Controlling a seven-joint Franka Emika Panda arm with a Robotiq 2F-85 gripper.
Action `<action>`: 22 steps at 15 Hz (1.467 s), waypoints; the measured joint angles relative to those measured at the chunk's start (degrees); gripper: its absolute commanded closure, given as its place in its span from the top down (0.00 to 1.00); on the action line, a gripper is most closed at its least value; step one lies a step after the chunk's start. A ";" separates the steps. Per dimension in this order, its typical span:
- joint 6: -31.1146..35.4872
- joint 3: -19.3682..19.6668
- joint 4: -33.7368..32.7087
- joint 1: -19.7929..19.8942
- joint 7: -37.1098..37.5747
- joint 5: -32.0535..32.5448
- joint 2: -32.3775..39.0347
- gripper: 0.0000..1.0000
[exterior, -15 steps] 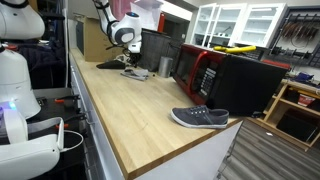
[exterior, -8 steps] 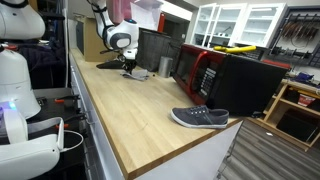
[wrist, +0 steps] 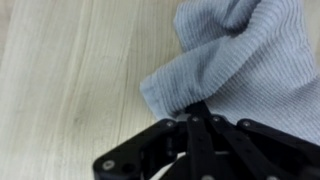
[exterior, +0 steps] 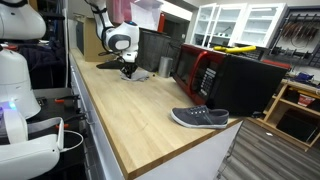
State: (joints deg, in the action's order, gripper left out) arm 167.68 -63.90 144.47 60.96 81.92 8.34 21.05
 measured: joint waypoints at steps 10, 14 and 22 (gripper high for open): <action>4.48 -15.22 3.76 14.92 -8.63 2.92 -0.29 0.00; 7.96 -23.91 4.96 22.66 -8.64 5.92 -1.01 0.00; 8.18 -38.73 6.26 39.29 -8.56 9.68 -1.41 0.28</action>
State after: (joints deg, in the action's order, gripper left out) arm 175.86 -102.63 150.73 100.25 73.37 18.02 19.64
